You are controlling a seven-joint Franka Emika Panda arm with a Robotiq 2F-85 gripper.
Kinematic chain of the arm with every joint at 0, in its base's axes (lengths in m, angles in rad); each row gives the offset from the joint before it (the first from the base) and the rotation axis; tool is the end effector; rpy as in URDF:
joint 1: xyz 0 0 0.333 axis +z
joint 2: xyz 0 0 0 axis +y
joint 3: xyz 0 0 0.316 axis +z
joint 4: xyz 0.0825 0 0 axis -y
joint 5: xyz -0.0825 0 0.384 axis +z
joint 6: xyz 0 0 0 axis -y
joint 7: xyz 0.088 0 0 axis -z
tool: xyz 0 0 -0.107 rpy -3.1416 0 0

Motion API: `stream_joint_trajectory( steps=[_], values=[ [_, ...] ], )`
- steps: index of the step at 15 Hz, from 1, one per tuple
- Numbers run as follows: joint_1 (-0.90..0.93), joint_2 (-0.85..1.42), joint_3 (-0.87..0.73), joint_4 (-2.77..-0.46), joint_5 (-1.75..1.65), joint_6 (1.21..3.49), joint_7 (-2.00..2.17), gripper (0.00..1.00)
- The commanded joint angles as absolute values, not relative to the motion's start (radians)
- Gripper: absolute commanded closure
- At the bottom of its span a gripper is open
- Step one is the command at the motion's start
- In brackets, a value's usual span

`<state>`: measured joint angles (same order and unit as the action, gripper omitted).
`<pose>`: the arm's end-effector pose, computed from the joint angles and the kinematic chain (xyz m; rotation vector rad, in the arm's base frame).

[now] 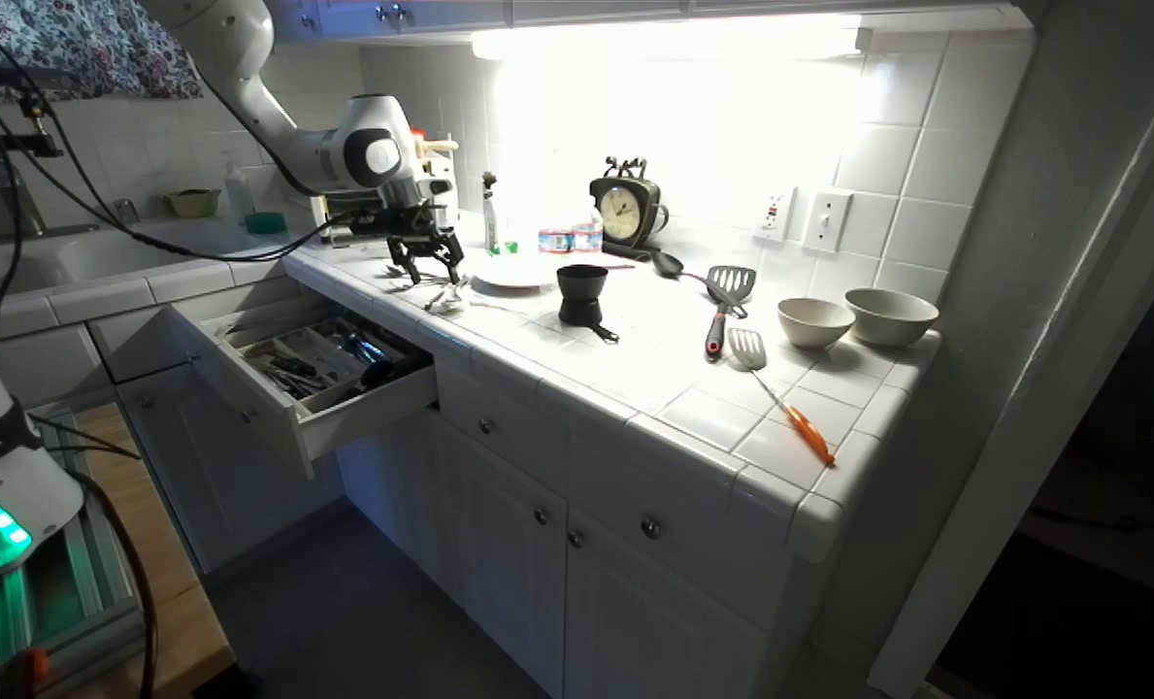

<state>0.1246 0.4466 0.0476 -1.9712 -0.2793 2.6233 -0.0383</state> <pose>0.6241 0.1136 0.2623 2.9261 0.6426 0.3240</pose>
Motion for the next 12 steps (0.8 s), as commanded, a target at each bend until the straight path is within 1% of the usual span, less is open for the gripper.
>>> stream_joint_trajectory(
  steps=[1, 2, 3, 7, 9, 11, 12],
  values=[
    [0.143, 0.480, 0.041, -1.949, -0.259, 2.643, -0.004, 0.15],
    [0.145, 0.484, 0.040, -1.948, -0.259, 2.644, 0.001, 0.29],
    [0.147, 0.487, 0.039, -1.947, -0.258, 2.644, 0.006, 0.41],
    [0.151, 0.494, 0.038, -1.939, -0.254, 2.645, 0.024, 0.69],
    [0.155, 0.494, 0.039, -1.937, -0.253, 2.645, 0.028, 0.81],
    [0.156, 0.496, 0.038, -1.932, -0.252, 2.645, 0.031, 0.96],
    [0.159, 0.497, 0.033, -1.928, -0.254, 2.641, 0.038, 1.00]
  ],
)
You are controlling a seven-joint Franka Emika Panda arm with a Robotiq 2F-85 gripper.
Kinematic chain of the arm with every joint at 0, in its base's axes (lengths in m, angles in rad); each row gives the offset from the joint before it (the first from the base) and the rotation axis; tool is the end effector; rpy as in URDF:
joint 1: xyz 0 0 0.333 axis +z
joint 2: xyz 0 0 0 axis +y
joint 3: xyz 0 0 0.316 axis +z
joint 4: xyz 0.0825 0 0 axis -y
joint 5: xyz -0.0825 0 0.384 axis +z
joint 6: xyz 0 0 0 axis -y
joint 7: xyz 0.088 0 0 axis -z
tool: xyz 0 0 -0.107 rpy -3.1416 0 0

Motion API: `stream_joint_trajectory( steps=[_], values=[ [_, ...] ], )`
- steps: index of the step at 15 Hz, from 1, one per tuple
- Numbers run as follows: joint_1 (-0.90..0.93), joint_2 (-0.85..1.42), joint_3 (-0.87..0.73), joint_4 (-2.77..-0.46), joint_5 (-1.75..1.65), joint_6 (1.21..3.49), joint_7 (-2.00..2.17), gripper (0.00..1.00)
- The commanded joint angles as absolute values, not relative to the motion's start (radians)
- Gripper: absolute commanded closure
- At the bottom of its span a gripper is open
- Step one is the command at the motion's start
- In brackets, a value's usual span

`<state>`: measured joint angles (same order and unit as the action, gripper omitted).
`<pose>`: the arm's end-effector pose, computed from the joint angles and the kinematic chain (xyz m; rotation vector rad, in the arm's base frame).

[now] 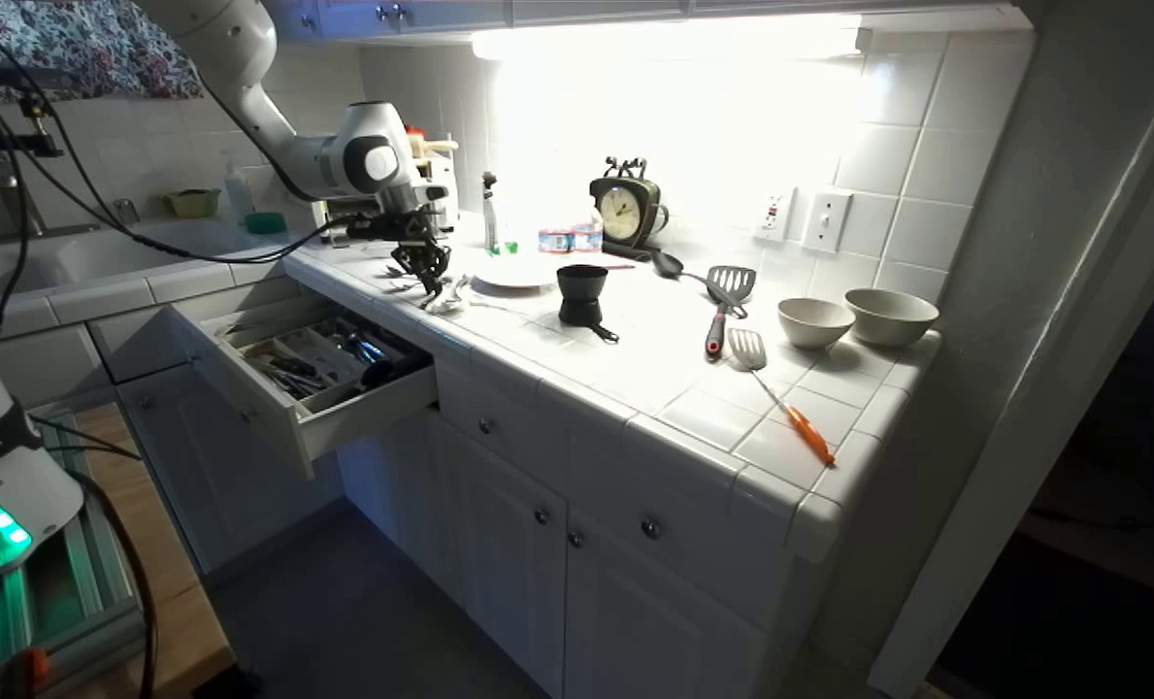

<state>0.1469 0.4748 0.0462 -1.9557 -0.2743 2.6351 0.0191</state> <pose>0.6254 0.1276 0.2522 2.9518 0.5879 0.3306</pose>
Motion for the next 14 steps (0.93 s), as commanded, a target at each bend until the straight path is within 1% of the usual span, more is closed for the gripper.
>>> stream_joint_trajectory(
  steps=[1, 4, 5, 6, 11, 13, 14],
  values=[
    [0.161, 0.498, 0.028, -1.922, -0.254, 2.629, 0.048, 1.00],
    [0.163, 0.495, 0.023, -1.916, -0.253, 2.620, 0.066, 1.00],
    [0.162, 0.493, 0.022, -1.916, -0.255, 2.628, 0.068, 0.74],
    [0.160, 0.492, 0.026, -1.915, -0.251, 2.630, 0.064, 0.73],
    [0.144, 0.503, 0.046, -1.894, -0.232, 2.646, 0.033, 0.40],
    [0.135, 0.510, 0.058, -1.890, -0.215, 2.649, 0.013, 0.24],
    [0.132, 0.512, 0.063, -1.889, -0.206, 2.650, 0.005, 0.46]
  ],
)
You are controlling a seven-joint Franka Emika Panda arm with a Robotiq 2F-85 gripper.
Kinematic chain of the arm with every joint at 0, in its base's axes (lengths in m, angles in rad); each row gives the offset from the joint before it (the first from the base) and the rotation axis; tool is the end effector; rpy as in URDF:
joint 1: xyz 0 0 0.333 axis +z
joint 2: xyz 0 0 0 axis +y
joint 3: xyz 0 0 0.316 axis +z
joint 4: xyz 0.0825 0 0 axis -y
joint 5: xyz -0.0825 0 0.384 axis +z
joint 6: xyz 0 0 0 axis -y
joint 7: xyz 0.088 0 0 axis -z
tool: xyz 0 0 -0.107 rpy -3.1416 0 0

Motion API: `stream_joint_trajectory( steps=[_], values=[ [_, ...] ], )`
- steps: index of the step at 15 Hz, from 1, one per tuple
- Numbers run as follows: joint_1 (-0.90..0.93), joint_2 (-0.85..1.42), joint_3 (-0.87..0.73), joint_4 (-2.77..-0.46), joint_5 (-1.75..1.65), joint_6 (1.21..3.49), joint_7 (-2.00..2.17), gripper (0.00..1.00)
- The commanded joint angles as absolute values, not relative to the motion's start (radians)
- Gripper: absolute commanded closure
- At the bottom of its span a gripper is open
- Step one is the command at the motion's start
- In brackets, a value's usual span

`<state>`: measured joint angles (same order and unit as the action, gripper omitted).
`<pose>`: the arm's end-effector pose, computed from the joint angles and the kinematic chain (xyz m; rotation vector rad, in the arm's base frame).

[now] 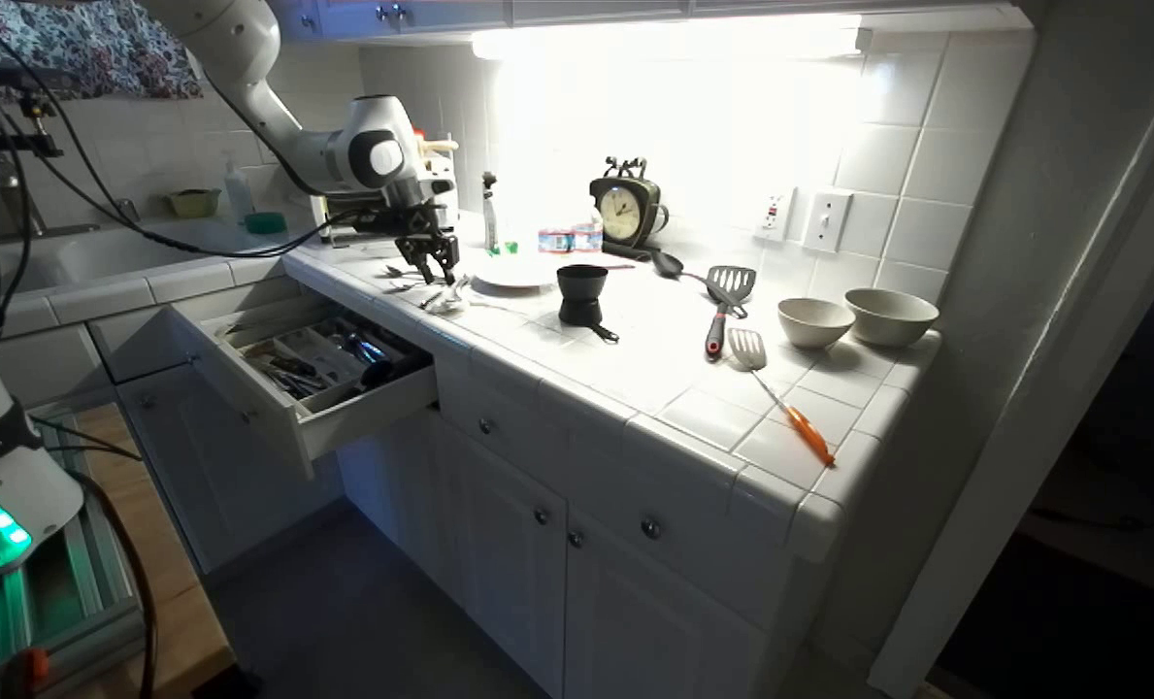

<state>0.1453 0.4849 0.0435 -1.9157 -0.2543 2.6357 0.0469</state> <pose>0.6379 0.1265 0.2628 2.9736 0.5144 0.3781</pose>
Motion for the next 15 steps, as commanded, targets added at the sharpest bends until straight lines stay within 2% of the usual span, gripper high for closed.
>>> stream_joint_trajectory(
  steps=[1, 2, 6, 8, 13, 14, 15],
  values=[
    [0.133, 0.517, 0.064, -1.886, -0.202, 2.650, 0.004, 0.64],
    [0.132, 0.522, 0.067, -1.884, -0.197, 2.649, -0.001, 0.65],
    [0.132, 0.539, 0.068, -1.877, -0.189, 2.652, -0.009, 0.94],
    [0.132, 0.539, 0.067, -1.874, -0.187, 2.653, -0.009, 1.00],
    [0.144, 0.526, 0.059, -1.879, -0.191, 2.636, 0.013, 1.00],
    [0.143, 0.524, 0.060, -1.881, -0.192, 2.643, 0.009, 0.74],
    [0.139, 0.525, 0.064, -1.879, -0.188, 2.646, 0.004, 0.72]
  ],
)
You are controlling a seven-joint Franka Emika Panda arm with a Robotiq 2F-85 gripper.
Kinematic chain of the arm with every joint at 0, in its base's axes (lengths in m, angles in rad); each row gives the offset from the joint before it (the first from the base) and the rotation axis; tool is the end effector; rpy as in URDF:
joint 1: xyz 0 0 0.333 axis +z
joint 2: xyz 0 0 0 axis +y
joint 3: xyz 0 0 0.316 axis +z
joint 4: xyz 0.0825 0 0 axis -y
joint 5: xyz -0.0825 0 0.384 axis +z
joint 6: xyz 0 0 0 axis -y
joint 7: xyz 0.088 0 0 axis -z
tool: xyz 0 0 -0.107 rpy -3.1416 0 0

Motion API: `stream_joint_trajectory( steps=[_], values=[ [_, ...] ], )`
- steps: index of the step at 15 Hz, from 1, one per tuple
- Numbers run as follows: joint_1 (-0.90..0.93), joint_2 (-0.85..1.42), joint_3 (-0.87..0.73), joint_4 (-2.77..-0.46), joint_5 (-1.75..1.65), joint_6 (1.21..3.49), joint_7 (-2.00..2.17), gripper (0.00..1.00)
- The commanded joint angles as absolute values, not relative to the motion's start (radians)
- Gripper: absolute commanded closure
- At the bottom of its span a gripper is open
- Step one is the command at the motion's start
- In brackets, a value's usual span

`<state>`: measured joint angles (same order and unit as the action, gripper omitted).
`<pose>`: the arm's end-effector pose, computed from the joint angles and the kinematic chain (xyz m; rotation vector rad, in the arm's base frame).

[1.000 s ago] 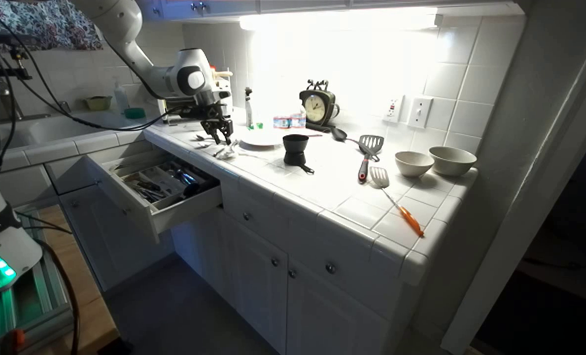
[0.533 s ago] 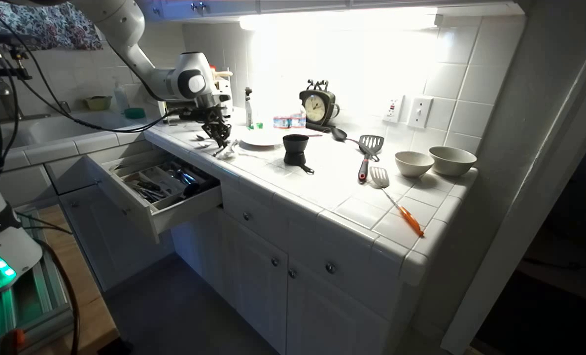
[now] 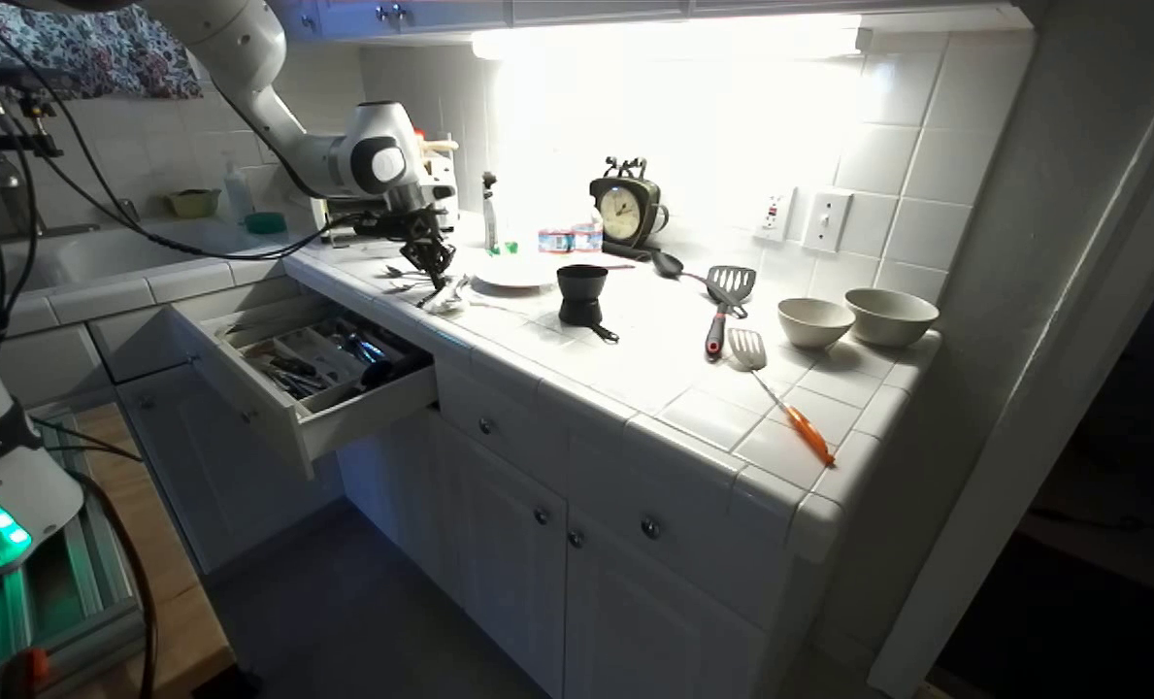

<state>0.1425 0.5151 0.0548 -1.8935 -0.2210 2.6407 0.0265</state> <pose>0.6422 0.1316 0.2535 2.9992 0.5181 0.3725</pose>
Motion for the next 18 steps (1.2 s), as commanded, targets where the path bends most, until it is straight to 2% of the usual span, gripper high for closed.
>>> stream_joint_trajectory(
  steps=[1, 7, 8, 10, 14, 16, 18],
  values=[
    [0.138, 0.527, 0.064, -1.878, -0.188, 2.656, 0.004, 0.67],
    [0.082, 0.549, 0.134, -1.885, -0.099, 2.764, -0.084, 0.24],
    [0.071, 0.555, 0.149, -1.884, -0.080, 2.780, -0.103, 0.59],
    [0.052, 0.568, 0.172, -1.880, -0.055, 2.802, -0.141, 0.66],
    [0.029, 0.579, 0.195, -1.878, -0.034, 2.820, -0.177, 0.95],
    [0.023, 0.580, 0.202, -1.878, -0.030, 2.825, -0.179, 1.00],
    [0.021, 0.578, 0.203, -1.877, -0.029, 2.828, -0.175, 1.00]
  ],
)
